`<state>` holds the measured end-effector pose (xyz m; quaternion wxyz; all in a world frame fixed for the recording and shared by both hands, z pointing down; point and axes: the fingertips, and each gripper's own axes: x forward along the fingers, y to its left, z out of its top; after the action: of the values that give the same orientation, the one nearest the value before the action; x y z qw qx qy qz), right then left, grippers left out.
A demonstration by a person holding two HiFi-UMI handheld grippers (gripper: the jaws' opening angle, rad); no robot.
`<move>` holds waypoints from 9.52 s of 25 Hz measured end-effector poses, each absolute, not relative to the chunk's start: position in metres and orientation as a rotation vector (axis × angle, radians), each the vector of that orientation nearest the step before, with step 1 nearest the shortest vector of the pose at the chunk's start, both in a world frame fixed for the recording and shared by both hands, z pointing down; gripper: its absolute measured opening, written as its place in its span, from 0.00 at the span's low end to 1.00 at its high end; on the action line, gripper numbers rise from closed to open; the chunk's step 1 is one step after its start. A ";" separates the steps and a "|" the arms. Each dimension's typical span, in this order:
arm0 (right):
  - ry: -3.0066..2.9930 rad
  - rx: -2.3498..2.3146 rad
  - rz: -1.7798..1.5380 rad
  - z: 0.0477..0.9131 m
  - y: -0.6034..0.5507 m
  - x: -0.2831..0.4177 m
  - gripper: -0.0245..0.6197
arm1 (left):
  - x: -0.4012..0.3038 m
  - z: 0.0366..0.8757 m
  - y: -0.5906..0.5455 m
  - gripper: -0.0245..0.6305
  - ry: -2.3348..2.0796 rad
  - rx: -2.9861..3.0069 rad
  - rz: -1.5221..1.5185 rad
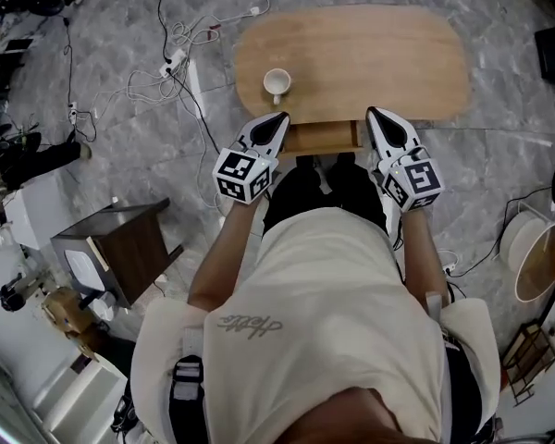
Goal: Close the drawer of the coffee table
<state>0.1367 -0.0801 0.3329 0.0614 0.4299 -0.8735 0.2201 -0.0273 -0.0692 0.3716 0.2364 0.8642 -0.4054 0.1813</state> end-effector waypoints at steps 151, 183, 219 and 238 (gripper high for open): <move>-1.616 0.778 1.596 0.983 -0.013 0.073 0.03 | -0.101 1.009 0.009 0.04 -0.866 1.305 0.969; -1.681 0.778 1.614 0.985 -0.056 0.072 0.03 | -0.086 1.005 -0.043 0.04 -0.917 1.362 0.868; -2.021 0.604 1.182 0.760 0.039 0.033 0.03 | -0.084 0.809 0.047 0.04 -0.717 1.804 1.001; -2.555 0.949 0.908 0.434 -0.017 0.003 0.03 | -0.082 0.475 0.013 0.04 -1.037 2.202 0.520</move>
<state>0.0026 -0.0169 0.4336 0.1340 0.3275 -0.8813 0.3131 -0.0821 0.0127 0.4747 0.3205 0.8381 -0.3947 0.1978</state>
